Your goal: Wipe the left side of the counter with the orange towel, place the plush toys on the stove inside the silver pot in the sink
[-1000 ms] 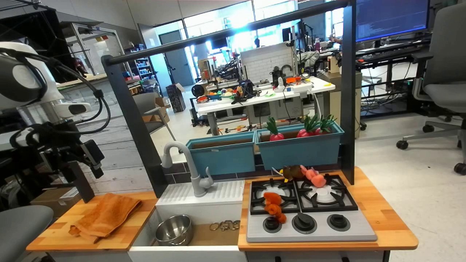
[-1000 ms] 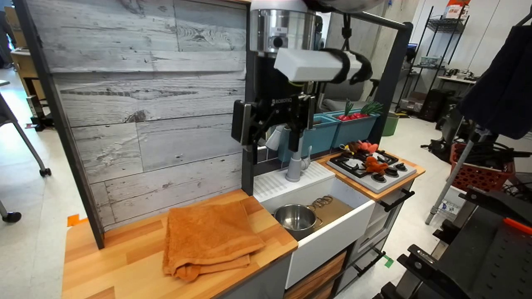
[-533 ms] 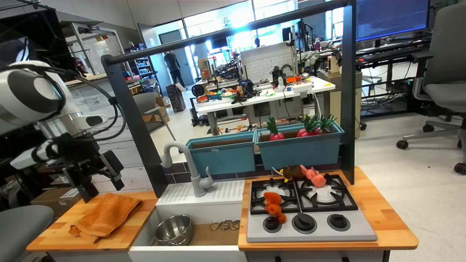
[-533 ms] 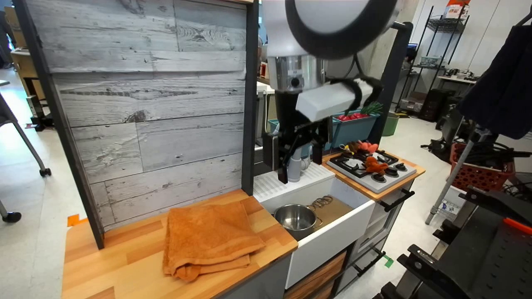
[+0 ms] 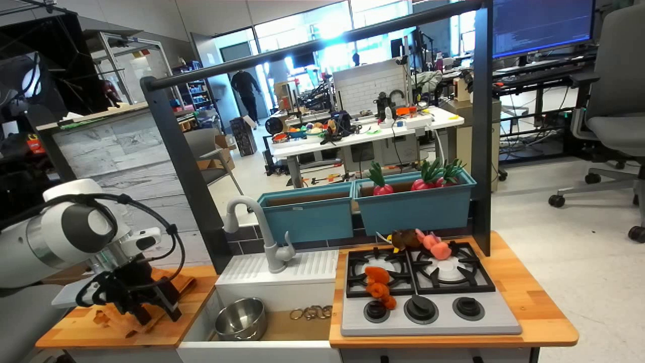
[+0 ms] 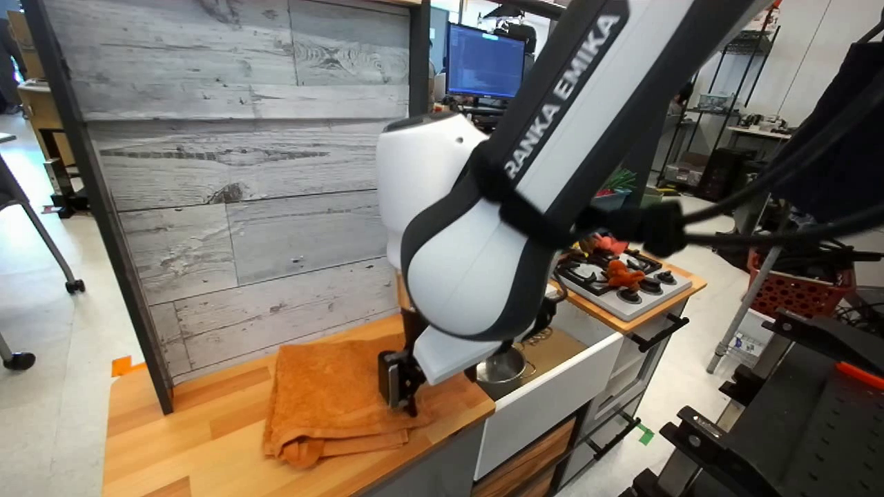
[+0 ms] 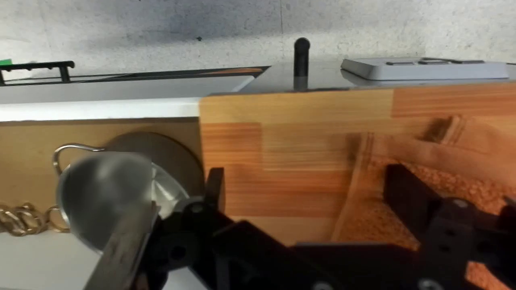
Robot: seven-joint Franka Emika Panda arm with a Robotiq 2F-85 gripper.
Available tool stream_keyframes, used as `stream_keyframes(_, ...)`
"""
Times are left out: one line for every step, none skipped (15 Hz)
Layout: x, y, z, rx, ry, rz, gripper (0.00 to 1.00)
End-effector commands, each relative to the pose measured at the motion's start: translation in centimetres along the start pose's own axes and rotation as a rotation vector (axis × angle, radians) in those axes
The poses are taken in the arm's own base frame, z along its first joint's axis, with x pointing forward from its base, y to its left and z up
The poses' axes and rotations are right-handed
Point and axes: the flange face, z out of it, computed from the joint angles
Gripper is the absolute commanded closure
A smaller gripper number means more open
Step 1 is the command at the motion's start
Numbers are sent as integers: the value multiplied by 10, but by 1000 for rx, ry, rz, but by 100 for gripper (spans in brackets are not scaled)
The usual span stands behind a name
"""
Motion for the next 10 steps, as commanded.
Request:
stream_keyframes(14,-30,5,75,67,14,0)
stream_keyframes(12,-33,-8,95,85,7,0)
stream_keyframes(9,-35,-19,110,97,6,0)
stream_keyframes(6,-34,-33,120,108,4,0)
stream_keyframes(2,-33,-47,127,112,2,0)
stream_keyframes(-2,-31,-59,142,118,3,0)
stream_keyframes(-7,-28,-74,151,121,-1,0)
stream_keyframes(-9,-26,-87,175,142,-16,0)
stream_keyframes(-8,-27,-98,202,179,-22,0)
stream_keyframes(-6,-30,-107,213,201,-29,0)
